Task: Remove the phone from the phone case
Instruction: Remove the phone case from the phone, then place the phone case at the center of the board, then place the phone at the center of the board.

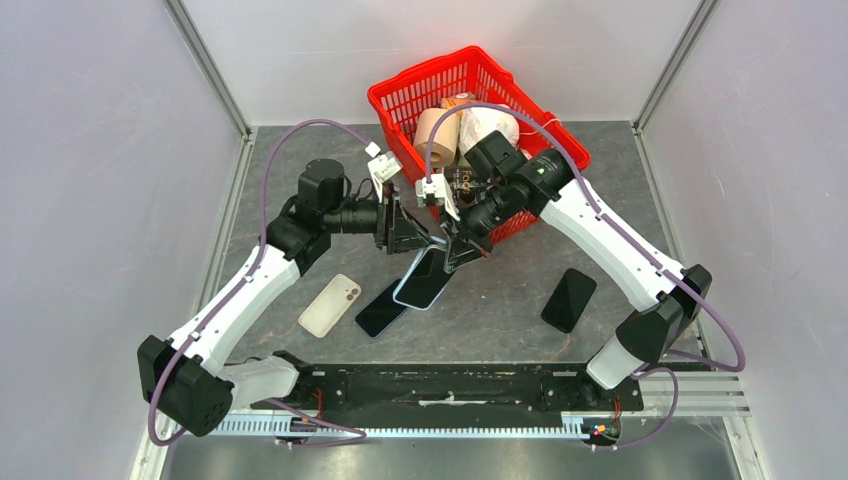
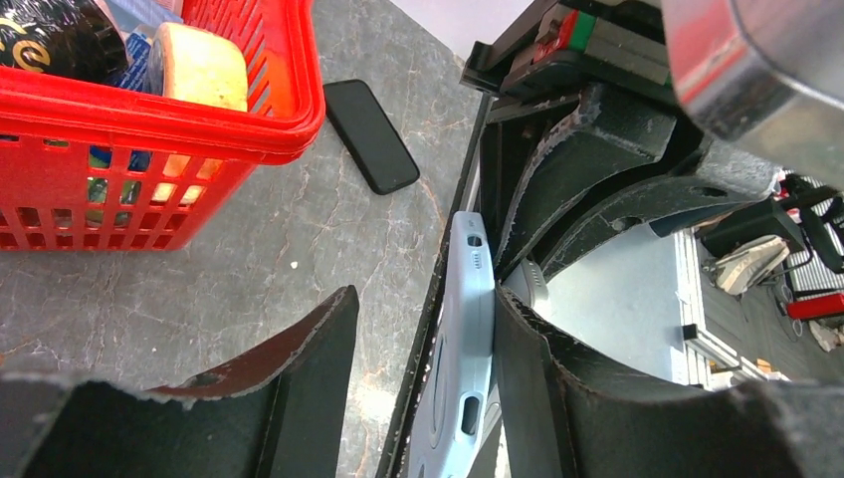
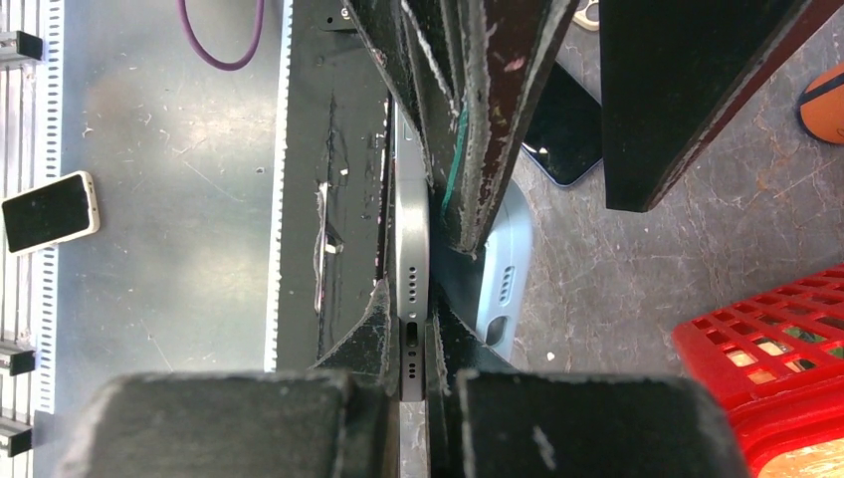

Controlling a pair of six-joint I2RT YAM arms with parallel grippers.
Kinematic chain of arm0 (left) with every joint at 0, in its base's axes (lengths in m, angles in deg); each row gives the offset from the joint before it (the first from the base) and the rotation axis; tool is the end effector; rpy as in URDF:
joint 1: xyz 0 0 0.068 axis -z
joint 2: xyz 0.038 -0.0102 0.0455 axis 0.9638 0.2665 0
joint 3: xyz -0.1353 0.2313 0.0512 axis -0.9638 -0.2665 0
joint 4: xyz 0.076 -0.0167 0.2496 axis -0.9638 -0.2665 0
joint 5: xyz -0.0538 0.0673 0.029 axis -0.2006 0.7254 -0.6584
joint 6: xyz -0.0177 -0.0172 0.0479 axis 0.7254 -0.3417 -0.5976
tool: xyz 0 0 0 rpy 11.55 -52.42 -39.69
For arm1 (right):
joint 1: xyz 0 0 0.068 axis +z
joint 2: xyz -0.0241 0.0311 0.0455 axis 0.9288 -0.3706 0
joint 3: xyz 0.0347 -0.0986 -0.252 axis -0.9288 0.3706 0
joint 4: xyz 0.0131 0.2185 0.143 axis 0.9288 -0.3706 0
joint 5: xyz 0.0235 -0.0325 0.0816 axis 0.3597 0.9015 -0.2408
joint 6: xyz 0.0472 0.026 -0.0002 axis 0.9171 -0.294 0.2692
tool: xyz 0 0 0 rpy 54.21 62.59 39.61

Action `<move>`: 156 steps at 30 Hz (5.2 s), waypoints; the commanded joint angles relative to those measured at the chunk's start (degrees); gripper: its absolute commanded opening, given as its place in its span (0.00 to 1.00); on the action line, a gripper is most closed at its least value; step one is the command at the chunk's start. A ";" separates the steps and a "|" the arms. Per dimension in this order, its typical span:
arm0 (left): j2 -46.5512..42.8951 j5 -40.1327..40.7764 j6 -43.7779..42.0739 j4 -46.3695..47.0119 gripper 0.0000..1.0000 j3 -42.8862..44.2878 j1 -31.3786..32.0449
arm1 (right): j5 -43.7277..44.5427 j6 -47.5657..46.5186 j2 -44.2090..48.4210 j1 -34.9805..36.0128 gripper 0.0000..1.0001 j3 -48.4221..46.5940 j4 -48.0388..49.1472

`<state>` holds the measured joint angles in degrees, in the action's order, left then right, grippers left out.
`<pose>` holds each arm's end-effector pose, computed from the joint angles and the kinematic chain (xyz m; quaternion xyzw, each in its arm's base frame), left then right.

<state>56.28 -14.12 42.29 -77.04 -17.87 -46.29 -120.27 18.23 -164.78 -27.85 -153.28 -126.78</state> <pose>0.2151 -0.1472 0.3577 0.3252 0.7075 -0.5253 0.3430 0.2177 0.2192 0.3888 -0.6175 0.6511 0.3931 0.2006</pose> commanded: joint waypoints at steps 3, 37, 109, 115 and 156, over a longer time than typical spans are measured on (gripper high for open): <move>0.48 -3.37 0.50 2.13 0.56 -2.87 1.65 | -2.14 2.07 0.52 0.01 0.00 -5.64 5.00; 8.00 11.77 3.96 4.69 0.02 -14.49 1.81 | -10.67 6.69 13.96 -11.52 0.00 2.13 8.94; 10.64 20.69 -12.38 6.84 0.82 -11.08 8.75 | -6.47 -5.53 1.16 -27.09 0.04 42.56 11.10; 9.84 21.13 -12.89 6.06 0.82 -11.09 8.75 | -6.71 -2.54 -2.04 -27.08 0.04 41.34 12.26; 10.10 21.47 -13.83 5.47 0.82 -11.53 8.31 | 9.81 -13.51 -14.24 -28.95 0.22 41.02 2.48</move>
<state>67.38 7.17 30.97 -71.71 -30.41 -37.64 -125.29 -3.50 -173.17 -55.63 -115.35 -121.27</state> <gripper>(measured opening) 0.815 0.206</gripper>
